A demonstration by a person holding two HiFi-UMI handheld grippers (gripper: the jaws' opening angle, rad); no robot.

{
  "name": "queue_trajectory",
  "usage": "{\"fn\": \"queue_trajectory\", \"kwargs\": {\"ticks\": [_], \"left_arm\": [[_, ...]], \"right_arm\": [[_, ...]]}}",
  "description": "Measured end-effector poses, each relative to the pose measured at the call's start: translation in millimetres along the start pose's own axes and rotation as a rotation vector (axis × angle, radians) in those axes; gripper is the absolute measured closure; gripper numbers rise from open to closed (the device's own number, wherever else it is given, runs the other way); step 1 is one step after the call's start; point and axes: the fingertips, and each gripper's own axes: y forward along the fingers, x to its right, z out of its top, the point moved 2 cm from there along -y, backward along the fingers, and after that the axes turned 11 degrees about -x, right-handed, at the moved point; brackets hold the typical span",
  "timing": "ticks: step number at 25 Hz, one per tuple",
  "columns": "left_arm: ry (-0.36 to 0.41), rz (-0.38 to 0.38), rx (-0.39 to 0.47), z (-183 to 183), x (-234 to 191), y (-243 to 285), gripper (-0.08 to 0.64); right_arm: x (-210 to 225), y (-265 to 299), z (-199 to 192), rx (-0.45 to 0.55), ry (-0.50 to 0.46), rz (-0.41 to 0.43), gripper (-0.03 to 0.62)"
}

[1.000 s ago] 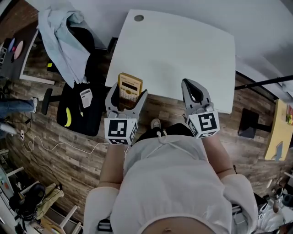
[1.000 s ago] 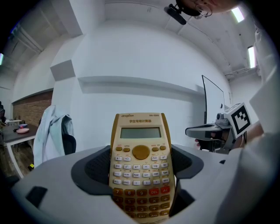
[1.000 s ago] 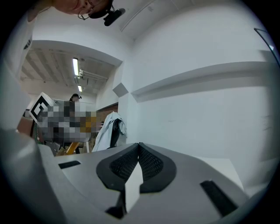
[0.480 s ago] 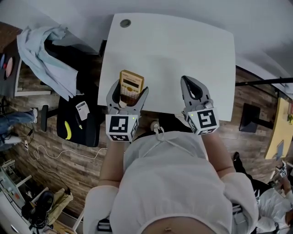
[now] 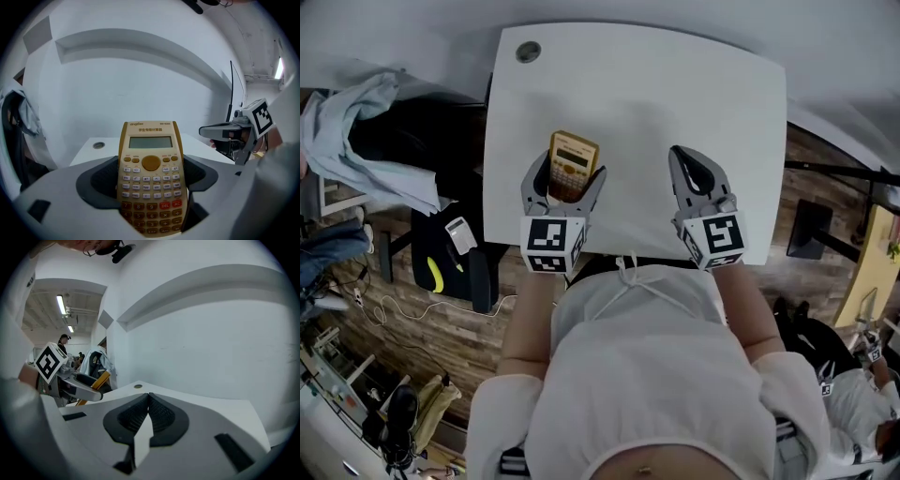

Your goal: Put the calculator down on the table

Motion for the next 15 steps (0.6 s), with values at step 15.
{"fn": "queue_trajectory", "kwargs": {"ticks": [15], "left_arm": [[0.010,-0.047,-0.311,-51,-4,110,0.156]], "right_arm": [[30,54,-41,-0.099,0.063,0.018,0.589]]}}
